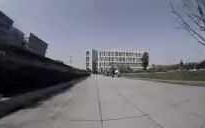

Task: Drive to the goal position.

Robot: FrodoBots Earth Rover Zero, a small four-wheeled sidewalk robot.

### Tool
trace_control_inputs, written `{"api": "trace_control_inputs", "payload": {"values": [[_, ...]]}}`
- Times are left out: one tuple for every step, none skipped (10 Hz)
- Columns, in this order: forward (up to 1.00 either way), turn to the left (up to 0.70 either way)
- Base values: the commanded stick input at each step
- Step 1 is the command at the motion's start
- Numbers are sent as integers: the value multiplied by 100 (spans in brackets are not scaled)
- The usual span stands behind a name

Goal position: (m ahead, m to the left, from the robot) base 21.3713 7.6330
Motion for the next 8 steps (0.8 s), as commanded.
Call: {"api": "trace_control_inputs", "payload": {"values": [[70,3],[70,21],[70,35],[70,35],[70,35],[70,35],[70,35],[70,35]]}}
